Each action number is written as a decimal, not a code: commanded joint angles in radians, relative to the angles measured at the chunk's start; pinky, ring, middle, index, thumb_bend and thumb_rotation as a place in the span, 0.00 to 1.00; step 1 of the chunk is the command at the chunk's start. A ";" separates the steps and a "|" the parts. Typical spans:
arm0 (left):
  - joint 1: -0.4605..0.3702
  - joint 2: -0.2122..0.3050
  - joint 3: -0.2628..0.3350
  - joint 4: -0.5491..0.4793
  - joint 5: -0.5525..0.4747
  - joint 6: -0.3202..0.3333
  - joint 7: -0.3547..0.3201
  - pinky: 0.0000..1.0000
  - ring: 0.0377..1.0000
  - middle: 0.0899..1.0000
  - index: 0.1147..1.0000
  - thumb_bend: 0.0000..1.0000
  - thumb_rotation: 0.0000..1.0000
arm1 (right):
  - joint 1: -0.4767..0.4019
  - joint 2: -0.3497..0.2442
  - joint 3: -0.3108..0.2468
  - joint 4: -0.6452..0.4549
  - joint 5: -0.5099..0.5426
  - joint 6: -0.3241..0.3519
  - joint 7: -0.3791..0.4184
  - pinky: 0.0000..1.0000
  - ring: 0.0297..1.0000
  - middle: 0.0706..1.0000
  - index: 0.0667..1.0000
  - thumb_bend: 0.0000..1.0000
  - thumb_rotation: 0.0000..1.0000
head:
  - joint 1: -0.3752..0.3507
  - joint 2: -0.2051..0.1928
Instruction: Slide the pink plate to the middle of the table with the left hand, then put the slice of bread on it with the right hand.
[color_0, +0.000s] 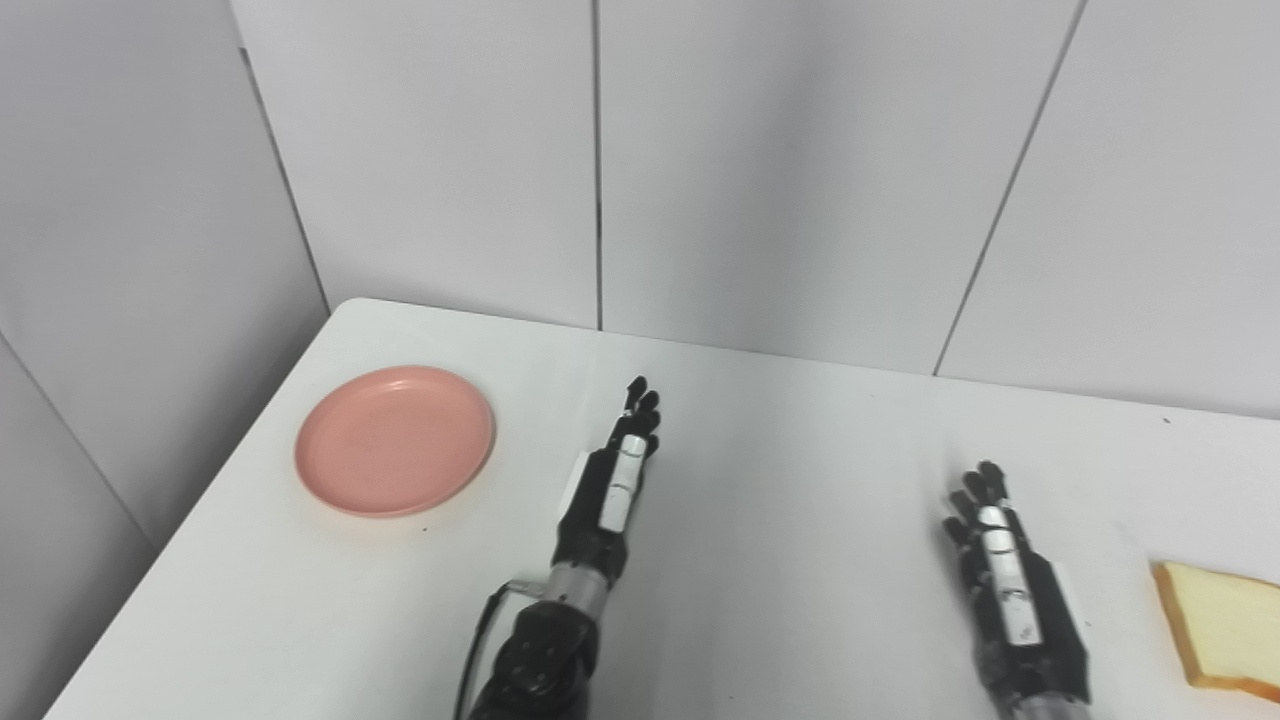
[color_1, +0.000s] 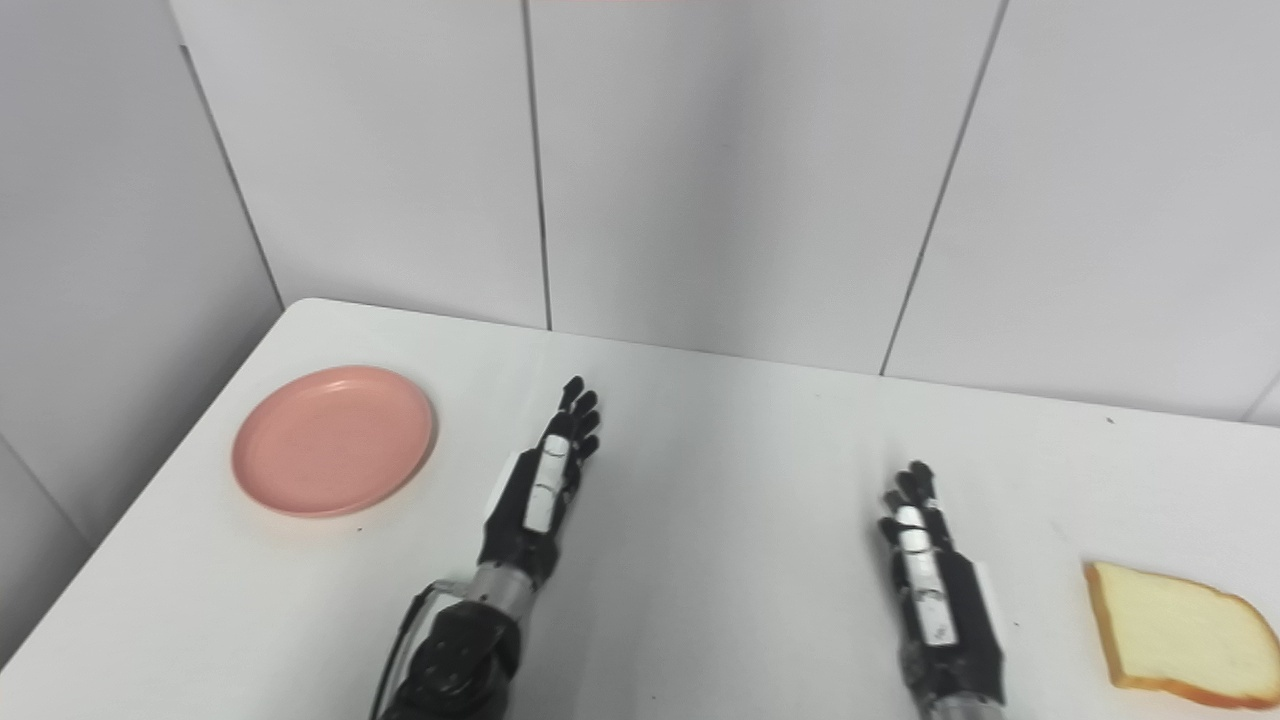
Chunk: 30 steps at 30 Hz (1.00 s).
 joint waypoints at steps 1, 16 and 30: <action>0.002 0.003 0.026 0.058 -0.035 -0.068 0.006 1.00 1.00 1.00 1.00 0.73 1.00 | -0.007 -0.016 -0.011 0.004 0.016 -0.046 0.023 1.00 1.00 1.00 1.00 0.57 0.82 | 0.043 -0.020; -0.047 0.053 0.167 -0.135 -0.088 -0.048 0.096 0.98 0.95 0.95 0.94 0.81 1.00 | 0.001 -0.023 -0.021 -0.014 -0.031 -0.029 -0.015 1.00 0.98 0.99 1.00 0.64 0.85 | 0.120 -0.045; -0.045 0.166 0.276 -0.235 -0.114 0.056 0.159 0.76 0.76 0.74 0.72 0.79 1.00 | 0.006 -0.026 -0.026 -0.035 -0.026 -0.024 -0.010 1.00 0.96 0.98 0.98 0.65 0.85 | 0.144 -0.037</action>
